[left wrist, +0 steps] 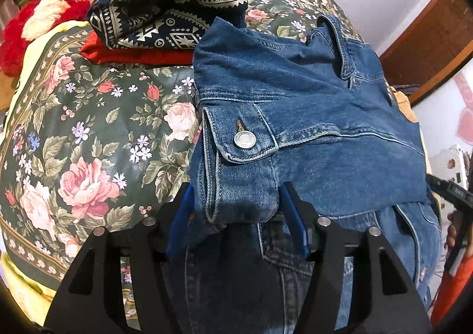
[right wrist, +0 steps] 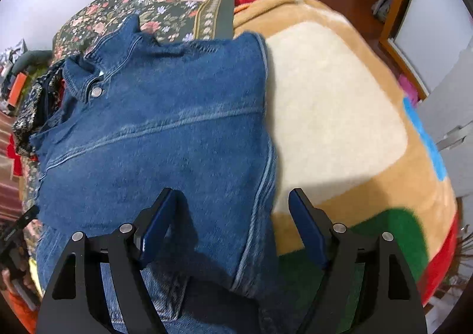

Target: Fold large clothes

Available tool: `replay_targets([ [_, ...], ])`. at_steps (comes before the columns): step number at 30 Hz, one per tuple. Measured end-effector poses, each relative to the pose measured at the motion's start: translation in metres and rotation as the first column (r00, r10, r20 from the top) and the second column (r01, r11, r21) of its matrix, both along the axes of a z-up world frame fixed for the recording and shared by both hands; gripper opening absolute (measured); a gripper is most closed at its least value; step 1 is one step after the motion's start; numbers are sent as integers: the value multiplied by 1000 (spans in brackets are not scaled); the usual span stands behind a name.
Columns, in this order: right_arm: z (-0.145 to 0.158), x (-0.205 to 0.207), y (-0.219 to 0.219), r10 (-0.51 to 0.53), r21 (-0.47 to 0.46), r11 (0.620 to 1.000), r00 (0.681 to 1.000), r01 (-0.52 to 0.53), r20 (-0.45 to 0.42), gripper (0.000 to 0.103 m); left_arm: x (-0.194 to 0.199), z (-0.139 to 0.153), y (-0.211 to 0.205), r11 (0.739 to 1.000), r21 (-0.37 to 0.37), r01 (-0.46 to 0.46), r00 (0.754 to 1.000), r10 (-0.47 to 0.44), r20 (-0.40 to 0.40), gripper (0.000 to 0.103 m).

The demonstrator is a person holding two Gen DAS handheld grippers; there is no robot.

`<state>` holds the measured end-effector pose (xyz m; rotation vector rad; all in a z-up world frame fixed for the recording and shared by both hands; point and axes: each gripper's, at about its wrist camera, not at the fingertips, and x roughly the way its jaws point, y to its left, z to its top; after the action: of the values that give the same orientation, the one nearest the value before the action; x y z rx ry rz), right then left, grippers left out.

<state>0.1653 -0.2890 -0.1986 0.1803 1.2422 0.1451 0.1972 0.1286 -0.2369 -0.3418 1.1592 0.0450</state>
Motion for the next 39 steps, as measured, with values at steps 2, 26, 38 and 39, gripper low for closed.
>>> replay_targets([
  [2,6,6,-4,-9,1,1000,1000,9,15,75,-1,11,6,1000,13,-19,1000,19,23,59],
  [26,-20,96,-9,-91,-52,994,994,94,59,70,118,-32,59,979,-184,-86,996,83,-22,59],
  [38,-6,96,10,-28,-80,996,994,36,103,14,144,-30,41,995,-93,-31,999,34,23,25],
  [39,-3,97,12,-23,-82,996,993,32,113,13,143,-22,33,998,-60,-14,999,17,35,15],
])
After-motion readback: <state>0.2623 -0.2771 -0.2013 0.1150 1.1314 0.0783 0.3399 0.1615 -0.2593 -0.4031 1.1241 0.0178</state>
